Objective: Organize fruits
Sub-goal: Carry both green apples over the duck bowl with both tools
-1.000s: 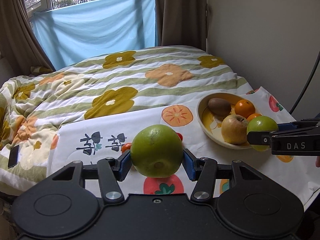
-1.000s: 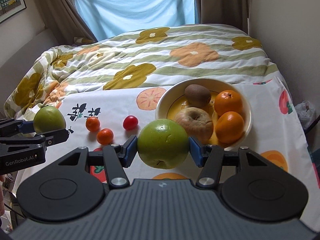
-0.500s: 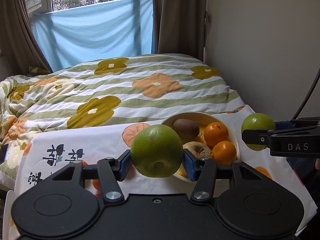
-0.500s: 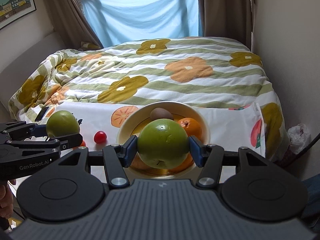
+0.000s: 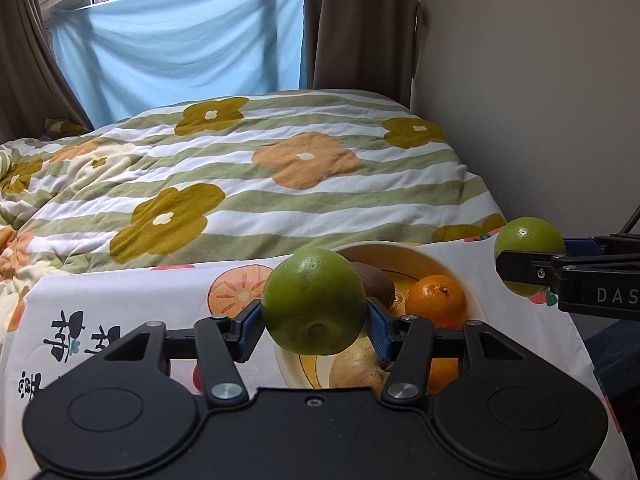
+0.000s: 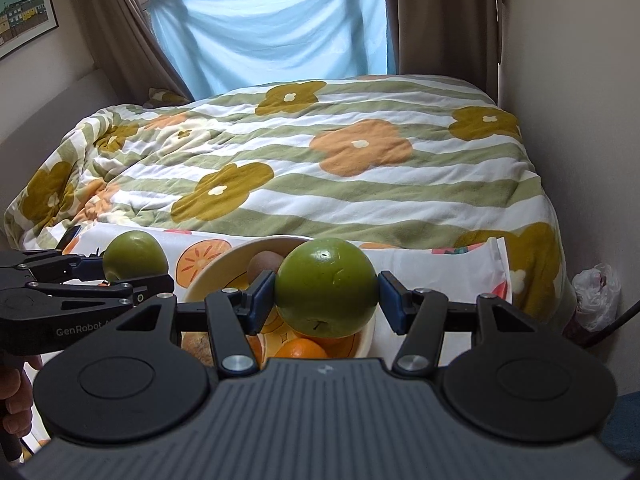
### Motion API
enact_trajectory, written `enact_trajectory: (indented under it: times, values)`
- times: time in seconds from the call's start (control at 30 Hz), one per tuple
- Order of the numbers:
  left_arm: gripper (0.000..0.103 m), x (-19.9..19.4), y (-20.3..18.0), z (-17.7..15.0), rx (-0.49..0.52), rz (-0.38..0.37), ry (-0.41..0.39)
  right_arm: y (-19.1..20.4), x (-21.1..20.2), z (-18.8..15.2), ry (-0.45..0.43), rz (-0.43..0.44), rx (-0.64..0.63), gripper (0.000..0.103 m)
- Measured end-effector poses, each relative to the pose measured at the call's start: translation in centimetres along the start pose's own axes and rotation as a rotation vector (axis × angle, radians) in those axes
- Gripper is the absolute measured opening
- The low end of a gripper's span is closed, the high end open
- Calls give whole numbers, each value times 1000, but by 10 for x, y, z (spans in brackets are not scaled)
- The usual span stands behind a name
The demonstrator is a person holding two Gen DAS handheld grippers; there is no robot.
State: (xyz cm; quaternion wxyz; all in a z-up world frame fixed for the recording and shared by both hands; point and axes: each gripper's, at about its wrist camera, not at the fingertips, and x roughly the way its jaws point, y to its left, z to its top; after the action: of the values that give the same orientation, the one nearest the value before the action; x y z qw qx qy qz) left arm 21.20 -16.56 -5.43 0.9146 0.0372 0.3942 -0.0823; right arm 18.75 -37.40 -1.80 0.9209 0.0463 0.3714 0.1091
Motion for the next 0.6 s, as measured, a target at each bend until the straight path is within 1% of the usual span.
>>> enact_trajectory:
  times: [0.3,0.37,0.43,0.6]
  values:
    - [58,54,3,10,25,-23,102,-4,40,15,34,-14,29,70]
    - [58,64,2,10,33,-19,131,-4,48,16,40,-18,38,70]
    - [58,73,2,9,28,-18,159,-4,54,17,44,-23,44,71]
    - [58,83,3,7,42,-18,197,-5,67,18,61,-37,58,71]
